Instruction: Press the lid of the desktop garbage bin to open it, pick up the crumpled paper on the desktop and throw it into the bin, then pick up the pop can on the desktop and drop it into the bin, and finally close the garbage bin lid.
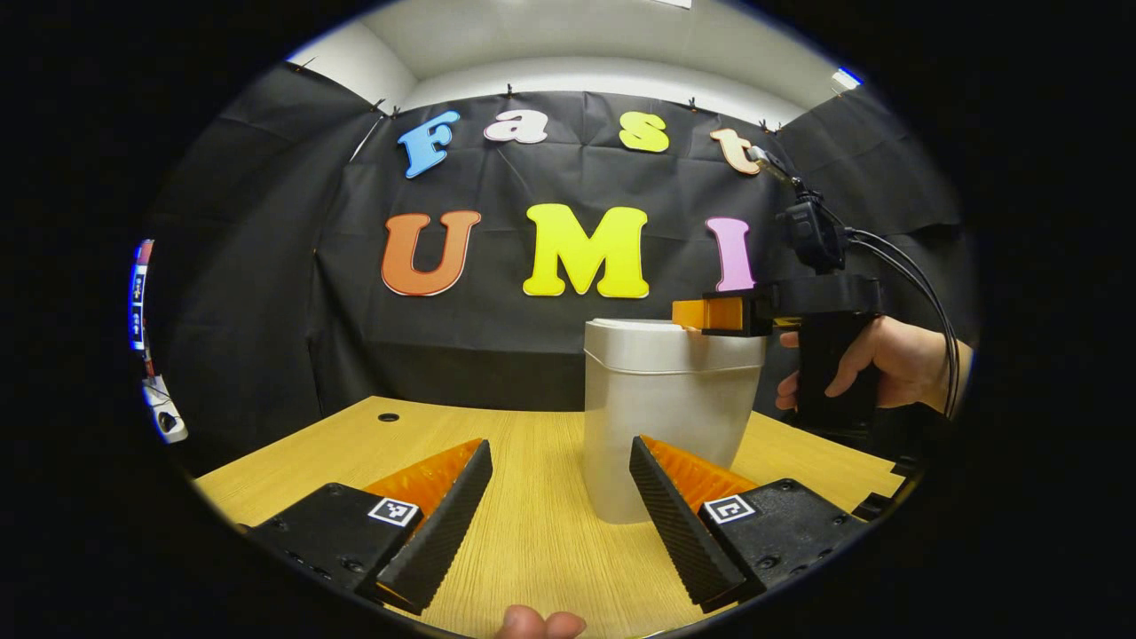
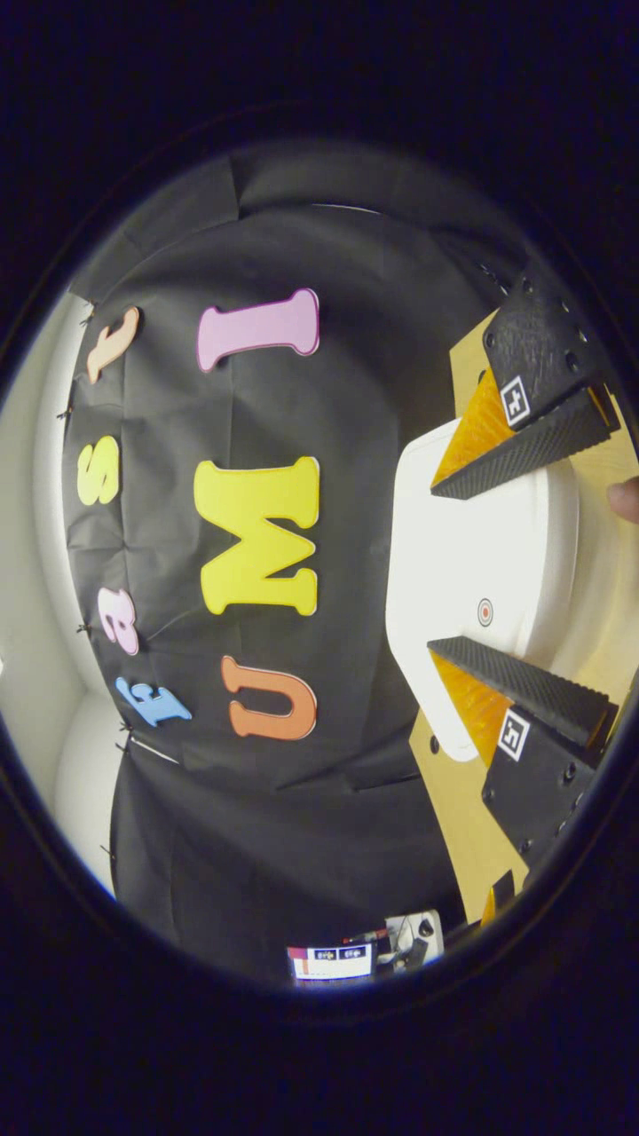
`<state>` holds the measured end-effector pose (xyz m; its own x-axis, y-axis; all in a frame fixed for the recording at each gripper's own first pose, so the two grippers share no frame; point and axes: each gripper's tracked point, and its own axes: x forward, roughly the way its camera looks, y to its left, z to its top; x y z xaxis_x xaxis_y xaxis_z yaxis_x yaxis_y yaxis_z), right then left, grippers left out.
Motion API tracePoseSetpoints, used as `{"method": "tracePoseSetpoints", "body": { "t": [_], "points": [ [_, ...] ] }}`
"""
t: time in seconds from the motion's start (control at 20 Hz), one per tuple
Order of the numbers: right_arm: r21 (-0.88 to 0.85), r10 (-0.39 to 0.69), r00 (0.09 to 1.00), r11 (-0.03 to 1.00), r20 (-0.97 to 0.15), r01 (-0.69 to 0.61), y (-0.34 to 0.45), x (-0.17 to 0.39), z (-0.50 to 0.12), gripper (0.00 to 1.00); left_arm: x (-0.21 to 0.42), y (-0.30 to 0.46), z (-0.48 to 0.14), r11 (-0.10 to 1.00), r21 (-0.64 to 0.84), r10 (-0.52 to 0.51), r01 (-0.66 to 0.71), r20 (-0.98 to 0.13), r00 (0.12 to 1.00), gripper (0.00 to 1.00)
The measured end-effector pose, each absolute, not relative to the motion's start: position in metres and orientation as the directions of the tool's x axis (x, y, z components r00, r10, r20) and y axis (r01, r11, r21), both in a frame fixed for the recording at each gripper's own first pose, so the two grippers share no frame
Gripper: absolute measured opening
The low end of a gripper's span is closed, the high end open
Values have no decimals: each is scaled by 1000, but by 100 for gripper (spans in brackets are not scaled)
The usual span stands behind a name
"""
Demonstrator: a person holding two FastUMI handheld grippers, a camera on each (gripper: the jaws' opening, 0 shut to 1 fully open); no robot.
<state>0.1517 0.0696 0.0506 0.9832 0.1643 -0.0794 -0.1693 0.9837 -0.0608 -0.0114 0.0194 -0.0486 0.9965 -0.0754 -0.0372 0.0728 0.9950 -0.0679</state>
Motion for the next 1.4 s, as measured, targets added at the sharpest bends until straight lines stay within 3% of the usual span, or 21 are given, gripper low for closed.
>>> {"method": "tracePoseSetpoints", "body": {
  "t": [0.7,1.1,1.4],
  "points": [
    [-12,112,993,994,30,-111,56,134,87,97,-20,35,-24,999,-39,5,-4,11,1000,100],
    [-19,44,989,999,144,-41,9,67,87,97,-19,33,-10,999,-39,30,-28,40,999,100],
    [31,-26,982,999,185,20,-15,7,45,96,-21,32,-2,999,-26,41,-39,54,998,100]
  ]
}}
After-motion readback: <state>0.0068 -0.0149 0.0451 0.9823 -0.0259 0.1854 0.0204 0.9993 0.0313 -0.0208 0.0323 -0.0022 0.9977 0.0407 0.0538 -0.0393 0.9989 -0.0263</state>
